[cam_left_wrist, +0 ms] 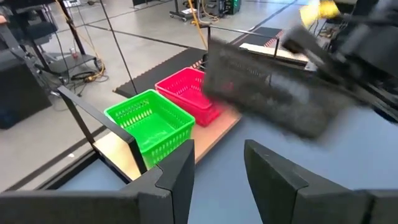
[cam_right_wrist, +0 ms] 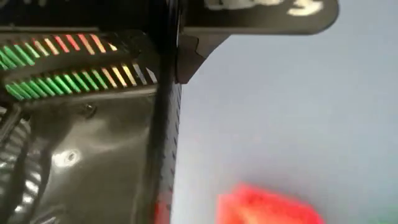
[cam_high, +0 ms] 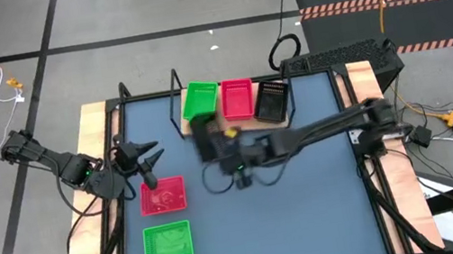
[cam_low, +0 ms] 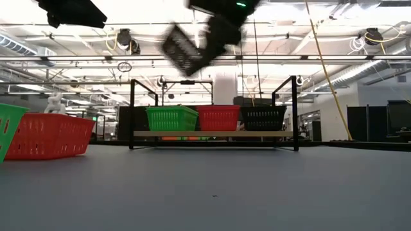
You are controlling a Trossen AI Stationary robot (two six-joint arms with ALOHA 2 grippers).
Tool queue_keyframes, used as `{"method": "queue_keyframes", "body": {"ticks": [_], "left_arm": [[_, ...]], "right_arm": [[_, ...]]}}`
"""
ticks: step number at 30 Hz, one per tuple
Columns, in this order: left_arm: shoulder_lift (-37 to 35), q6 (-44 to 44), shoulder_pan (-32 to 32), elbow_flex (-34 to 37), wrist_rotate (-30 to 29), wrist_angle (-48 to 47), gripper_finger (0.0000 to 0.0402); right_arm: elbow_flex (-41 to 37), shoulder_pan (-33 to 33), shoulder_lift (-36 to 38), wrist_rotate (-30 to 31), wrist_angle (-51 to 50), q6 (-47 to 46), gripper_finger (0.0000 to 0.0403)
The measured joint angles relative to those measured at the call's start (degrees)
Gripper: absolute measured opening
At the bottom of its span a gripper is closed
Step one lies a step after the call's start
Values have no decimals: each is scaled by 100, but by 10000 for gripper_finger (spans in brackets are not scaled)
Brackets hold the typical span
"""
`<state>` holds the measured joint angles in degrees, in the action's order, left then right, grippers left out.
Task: Stack baskets on shelf by color
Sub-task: Stack the black bin on the black bins on the shelf
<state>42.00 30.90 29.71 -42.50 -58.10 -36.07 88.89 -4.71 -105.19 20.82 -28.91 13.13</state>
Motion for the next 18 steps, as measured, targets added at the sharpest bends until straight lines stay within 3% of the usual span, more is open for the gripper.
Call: {"method": "queue_keyframes", "body": {"ticks": [4, 7, 13, 18], "left_arm": [[0, 76, 1, 0, -6, 75, 143], [0, -107, -19, 0, -130, 406, 143], [162, -682, -36, 0, -137, 1123, 143], [367, -1147, -36, -2, -134, 1342, 143]], "right_arm": [[-657, 225, 945, 717, -942, -909, 1], [-775, 606, 1254, 1114, -1671, -1554, 1], [-790, 1144, 1061, 622, -2826, -1982, 0], [-790, 1372, 972, 592, -3607, -2014, 0]]}}
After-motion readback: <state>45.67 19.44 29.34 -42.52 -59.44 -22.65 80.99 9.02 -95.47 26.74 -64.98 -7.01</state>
